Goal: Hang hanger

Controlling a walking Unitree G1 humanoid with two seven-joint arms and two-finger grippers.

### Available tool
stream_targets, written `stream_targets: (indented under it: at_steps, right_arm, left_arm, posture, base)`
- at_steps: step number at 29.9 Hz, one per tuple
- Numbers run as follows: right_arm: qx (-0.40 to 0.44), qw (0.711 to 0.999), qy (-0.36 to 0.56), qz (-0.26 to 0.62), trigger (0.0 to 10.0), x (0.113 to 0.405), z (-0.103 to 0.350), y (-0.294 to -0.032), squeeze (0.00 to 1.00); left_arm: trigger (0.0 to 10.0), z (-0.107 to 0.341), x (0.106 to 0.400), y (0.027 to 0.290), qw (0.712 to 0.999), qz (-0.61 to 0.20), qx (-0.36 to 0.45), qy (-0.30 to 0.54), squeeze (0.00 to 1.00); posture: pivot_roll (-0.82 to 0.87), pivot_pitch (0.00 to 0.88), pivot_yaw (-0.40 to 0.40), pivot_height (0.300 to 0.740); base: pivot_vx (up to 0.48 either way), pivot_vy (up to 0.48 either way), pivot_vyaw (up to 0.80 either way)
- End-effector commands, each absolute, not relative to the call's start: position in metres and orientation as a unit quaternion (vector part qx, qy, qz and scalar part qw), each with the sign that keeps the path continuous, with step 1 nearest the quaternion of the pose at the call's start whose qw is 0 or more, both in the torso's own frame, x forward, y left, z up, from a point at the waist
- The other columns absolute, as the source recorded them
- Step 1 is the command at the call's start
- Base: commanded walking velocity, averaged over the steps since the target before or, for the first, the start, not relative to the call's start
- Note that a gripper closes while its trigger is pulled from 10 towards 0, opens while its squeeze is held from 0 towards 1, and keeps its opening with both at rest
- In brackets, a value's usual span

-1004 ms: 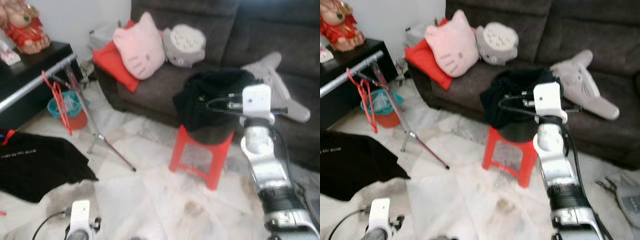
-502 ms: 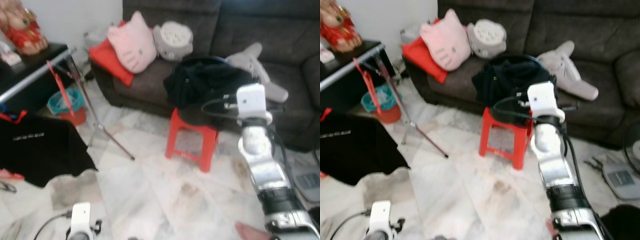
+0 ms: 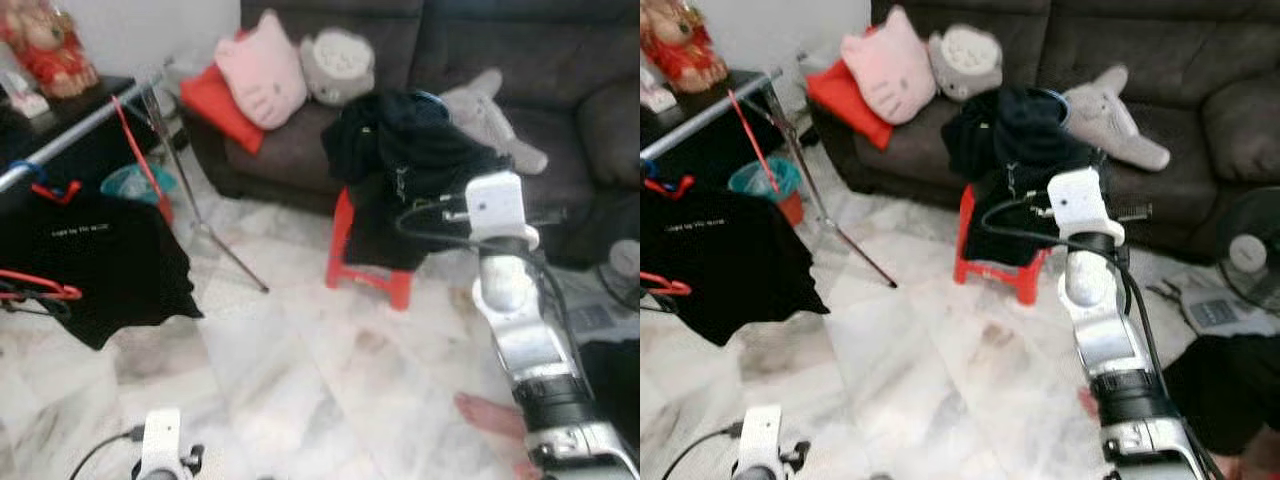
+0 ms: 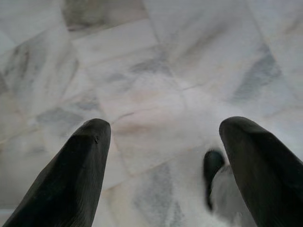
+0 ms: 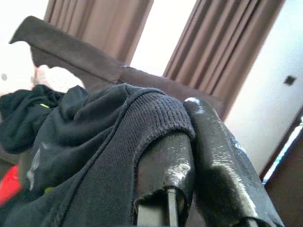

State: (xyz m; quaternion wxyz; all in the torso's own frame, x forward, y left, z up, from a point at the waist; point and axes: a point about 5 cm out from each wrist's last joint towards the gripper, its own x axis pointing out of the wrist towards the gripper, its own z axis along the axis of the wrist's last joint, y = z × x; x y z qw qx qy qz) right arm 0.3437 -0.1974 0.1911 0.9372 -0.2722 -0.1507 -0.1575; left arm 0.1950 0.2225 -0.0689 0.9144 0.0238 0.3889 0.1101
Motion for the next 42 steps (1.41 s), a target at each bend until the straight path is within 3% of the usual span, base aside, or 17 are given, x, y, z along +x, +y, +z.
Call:
stream_targets:
  at_steps: [1,14,19,22,27,30,42]
  right_arm:
    - [-0.270,0.936,-0.173,-0.146,10.0,0.345,0.200,-0.188,0.00]
    - [-0.274,0.943,-0.151,-0.112,10.0,0.349,0.189,-0.182,0.00]
    - [-0.233,0.962,-0.087,-0.109,10.0,0.352,0.165,-0.188,0.00]
    - [-0.153,0.983,0.017,-0.102,10.0,0.347,0.117,-0.198,0.00]
    - [-0.102,0.985,0.095,-0.099,10.0,0.336,0.079,-0.203,0.00]
    - [-0.116,0.975,0.165,-0.089,10.0,0.319,0.044,-0.206,0.00]
    - [-0.059,0.985,0.138,-0.087,10.0,0.324,0.048,-0.201,0.00]
  left_arm:
    - [10.0,-0.070,0.190,0.226,0.912,0.114,0.027,0.393,0.00]
    - [10.0,-0.072,0.188,0.224,0.911,0.113,0.025,0.397,0.00]
    - [10.0,-0.072,0.188,0.224,0.911,0.113,0.027,0.396,0.00]
    - [10.0,-0.070,0.189,0.228,0.912,0.126,0.020,0.389,0.00]
    - [10.0,-0.066,0.194,0.234,0.917,0.141,0.010,0.373,0.00]
    - [10.0,-0.060,0.202,0.234,0.927,0.131,0.015,0.350,0.00]
    - [10.0,-0.035,0.233,0.225,0.963,0.100,0.016,0.251,0.00]
  posture:
    - [-0.05,0.000,0.029,0.728]
    - [-0.05,0.000,0.023,0.728]
    - [-0.04,0.000,0.018,0.728]
    - [-0.03,0.000,0.015,0.728]
    - [-0.02,0.000,0.019,0.728]
    - [-0.01,0.000,0.017,0.728]
    - [0.00,0.000,0.029,0.728]
  base:
    - [-0.304,0.000,0.00]
    - [-0.305,0.000,0.00]
    - [0.000,0.000,0.00]
    - [0.000,0.000,0.00]
    - [0.000,0.000,0.00]
    - [0.000,0.000,0.00]
    - [0.000,0.000,0.00]
